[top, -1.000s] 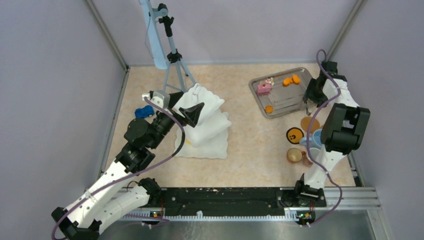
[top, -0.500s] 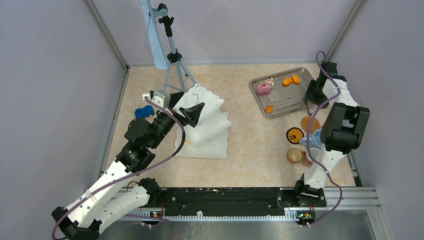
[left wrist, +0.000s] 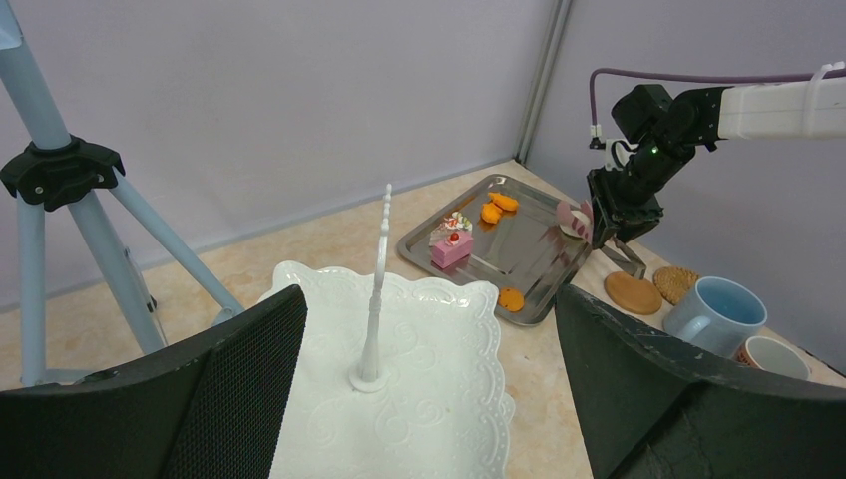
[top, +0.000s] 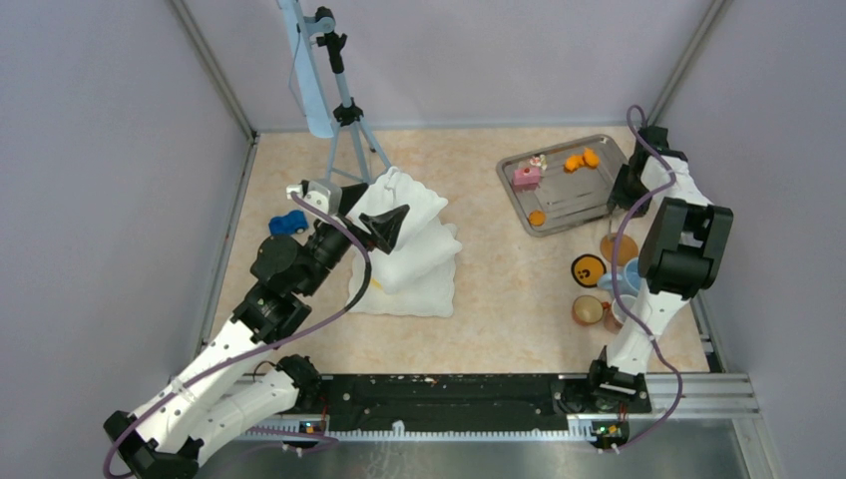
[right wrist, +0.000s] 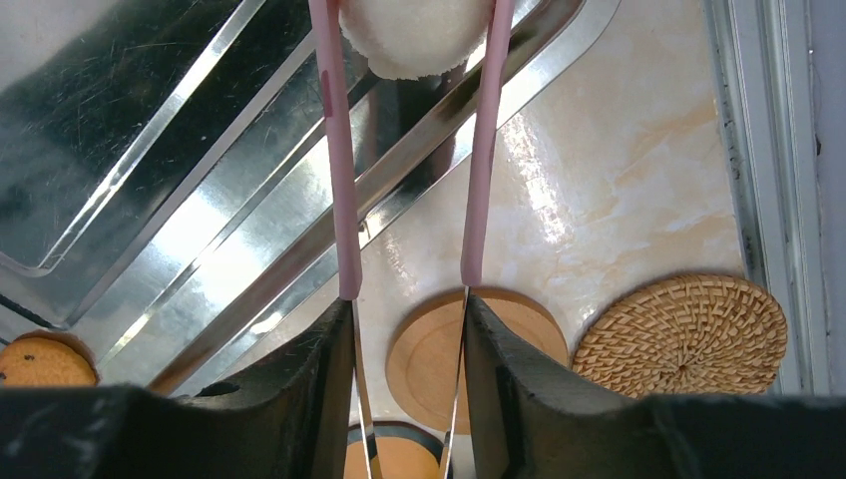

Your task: Serve the afternoon tea

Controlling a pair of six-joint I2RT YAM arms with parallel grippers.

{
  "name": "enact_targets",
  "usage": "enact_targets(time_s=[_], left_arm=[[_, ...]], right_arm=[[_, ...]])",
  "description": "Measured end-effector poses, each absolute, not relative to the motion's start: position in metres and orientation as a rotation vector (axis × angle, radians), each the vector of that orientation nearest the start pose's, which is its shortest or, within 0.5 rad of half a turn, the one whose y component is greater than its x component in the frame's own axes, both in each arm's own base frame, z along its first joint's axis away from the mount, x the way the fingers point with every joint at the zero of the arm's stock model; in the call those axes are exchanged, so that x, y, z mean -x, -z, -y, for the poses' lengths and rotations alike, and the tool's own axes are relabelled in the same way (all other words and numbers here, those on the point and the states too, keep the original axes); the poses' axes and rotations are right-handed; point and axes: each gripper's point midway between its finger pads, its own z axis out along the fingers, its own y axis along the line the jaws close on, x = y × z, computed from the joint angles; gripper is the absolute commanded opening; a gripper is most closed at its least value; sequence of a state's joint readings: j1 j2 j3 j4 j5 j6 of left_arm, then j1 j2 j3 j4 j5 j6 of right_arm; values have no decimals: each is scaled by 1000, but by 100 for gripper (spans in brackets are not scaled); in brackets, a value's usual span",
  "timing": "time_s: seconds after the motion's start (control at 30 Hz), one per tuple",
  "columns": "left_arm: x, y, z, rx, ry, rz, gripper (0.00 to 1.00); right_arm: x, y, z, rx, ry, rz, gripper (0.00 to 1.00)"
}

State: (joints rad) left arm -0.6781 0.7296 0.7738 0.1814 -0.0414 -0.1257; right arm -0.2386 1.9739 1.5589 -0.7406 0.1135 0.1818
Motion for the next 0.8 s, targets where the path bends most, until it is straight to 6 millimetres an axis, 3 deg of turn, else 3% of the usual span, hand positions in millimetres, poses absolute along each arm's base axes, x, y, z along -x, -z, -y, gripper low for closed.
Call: enact_targets(time_s=[0.27,0.37,0.47,0.63,0.7,0.8], left_arm=[[-251,-373,199,-343,646,-1341,99],[-251,-373,199,-344,645,-1342,99],[-252,-372,199,-344,636,-1343,99],[-255,-372,194,-330,601,-1344,99],[-257,-372,190,-317,582,-1345,99],[-258,-374,183,-300,551,-1342,99]], right_arm=[[-425,-77,101,-548,163,-2643,33],[-429,-95,84,-495,147,-2606,33],[-423,-115,53,-418,100,-2559,32],[-377,-135,-24,-233,-44,-2524,31],[-341,-137,-60,-113,-124,-2531,31],[-297,-142,-100,48,-225,-2520,31]])
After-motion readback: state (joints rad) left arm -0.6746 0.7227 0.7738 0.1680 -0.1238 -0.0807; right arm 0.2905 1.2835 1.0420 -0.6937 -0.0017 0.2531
